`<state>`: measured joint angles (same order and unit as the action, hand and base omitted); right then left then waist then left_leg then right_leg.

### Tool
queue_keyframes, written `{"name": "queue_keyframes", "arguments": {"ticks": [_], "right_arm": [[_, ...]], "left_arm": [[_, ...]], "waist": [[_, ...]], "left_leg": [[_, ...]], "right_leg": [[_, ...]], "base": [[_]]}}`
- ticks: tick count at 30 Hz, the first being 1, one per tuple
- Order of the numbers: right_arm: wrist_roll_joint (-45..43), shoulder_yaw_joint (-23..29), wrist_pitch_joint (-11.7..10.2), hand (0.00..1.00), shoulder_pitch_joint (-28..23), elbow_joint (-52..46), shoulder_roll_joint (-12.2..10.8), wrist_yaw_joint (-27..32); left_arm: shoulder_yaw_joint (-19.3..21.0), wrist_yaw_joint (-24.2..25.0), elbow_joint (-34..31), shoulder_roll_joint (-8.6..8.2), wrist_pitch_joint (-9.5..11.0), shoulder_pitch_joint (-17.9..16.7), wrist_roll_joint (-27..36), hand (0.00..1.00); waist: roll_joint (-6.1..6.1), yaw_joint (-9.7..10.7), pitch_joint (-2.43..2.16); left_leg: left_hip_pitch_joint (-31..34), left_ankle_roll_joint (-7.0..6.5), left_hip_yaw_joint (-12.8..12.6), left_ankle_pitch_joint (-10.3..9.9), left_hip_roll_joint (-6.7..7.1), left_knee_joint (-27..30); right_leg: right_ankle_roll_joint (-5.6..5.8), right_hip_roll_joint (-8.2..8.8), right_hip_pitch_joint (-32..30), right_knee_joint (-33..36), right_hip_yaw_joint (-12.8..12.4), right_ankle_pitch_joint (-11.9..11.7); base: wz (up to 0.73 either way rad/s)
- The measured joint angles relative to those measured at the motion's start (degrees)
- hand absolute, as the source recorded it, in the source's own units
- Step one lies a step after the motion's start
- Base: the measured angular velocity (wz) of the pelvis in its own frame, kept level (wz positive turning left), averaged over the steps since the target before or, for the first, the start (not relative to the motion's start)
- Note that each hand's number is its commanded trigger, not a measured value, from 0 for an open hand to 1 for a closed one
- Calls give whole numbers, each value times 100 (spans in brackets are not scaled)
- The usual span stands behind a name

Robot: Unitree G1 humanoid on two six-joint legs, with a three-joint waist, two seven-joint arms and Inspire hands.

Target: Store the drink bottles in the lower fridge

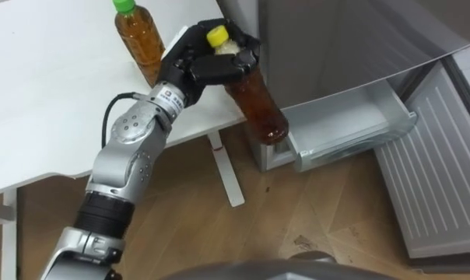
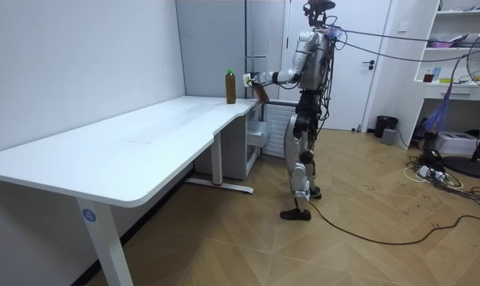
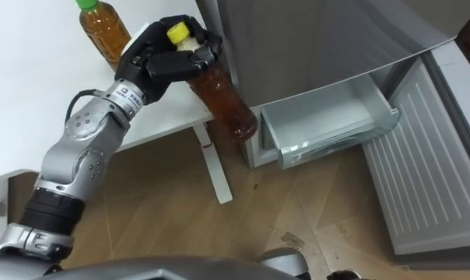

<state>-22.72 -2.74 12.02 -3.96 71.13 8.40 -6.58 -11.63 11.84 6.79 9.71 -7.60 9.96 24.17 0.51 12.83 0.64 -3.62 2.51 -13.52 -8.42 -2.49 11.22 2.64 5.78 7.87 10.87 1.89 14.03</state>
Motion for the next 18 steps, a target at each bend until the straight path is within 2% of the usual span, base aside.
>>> {"name": "queue_keyframes", "arguments": {"ticks": [4, 13, 17, 18], "right_arm": [[-1, 0, 7, 0, 6, 0, -5, 7], [5, -27, 22, 0, 12, -8, -23, 11], [-3, -23, 56, 0, 45, -10, -31, 19], [8, -14, 56, 0, 47, -13, -26, 32]], "left_arm": [[2, -1, -1, 26, -14, 1, 2, 100], [7, 0, -34, 26, -15, 1, 3, 100], [24, -30, -513, 78, -113, -2, -1, 100], [33, -53, -717, 100, -115, -6, 4, 100]], "waist": [[-20, -2, 9], [-78, -167, -30], [-63, -279, -43], [-56, -379, -55]], "left_leg": [[1, 0, 5, 0, 0, -1], [23, -23, 11, -14, -10, 27], [97, -28, 107, -17, -2, 52], [96, -28, 108, -17, -3, 53]], "right_leg": [[1, 0, -2, 15, 7, -1], [12, 0, -59, 80, 7, -6], [18, -2, -94, 80, 80, -9], [19, -3, -94, 80, 85, -9]], "base": [[0], [0], [10], [5]]}}
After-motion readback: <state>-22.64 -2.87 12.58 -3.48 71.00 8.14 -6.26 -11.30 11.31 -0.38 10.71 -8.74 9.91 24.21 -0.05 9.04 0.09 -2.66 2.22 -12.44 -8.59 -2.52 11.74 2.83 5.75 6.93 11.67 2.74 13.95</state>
